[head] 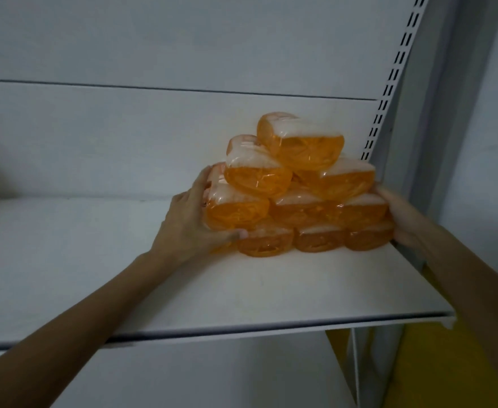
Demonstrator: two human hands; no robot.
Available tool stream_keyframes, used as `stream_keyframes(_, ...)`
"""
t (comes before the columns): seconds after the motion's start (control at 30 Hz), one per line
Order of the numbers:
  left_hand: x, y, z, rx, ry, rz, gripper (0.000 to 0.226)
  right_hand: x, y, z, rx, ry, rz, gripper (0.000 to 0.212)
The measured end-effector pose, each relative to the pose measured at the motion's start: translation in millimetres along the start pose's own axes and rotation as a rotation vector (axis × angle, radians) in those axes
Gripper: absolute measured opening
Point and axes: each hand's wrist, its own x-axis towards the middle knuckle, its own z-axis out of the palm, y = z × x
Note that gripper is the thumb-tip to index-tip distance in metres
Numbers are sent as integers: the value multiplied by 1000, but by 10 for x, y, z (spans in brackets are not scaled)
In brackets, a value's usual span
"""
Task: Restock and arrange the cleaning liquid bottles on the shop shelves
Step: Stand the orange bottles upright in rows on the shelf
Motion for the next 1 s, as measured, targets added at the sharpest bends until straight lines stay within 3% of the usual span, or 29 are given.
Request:
stream_keyframes(0.07, -20, -10, -95, -24, -8, 38, 103, -23, -18, 89, 2, -8, -1, 76)
stream_keyframes(0.17, -83, -129, -281, -4, -23, 63, 104, -80, -79, 309, 32, -3, -2, 37)
stream_keyframes(0.23, -155, -207, -441, 9, -11, 68, 101, -105, -116, 511, 29, 2, 20, 30)
stream_keyframes(0.47, -463, -618, -1214, 63, -10, -92, 128, -84, -329, 1432, 78, -44, 78, 40)
stream_keyframes(0.67, -643, -1072, -1912, 34, -19, -194, 122, -35, -428, 2258, 102, -63, 72, 37)
stream_keyframes(0.8, -732, -1301, -2239, 42, -39, -212, 119, 18, -501, 2638, -8, -59, 62, 51)
stream_keyframes(1.0, -759, -1155, -2430, 102, 0, -134, 138, -39, -722, 2671, -268, -35, -4, 47)
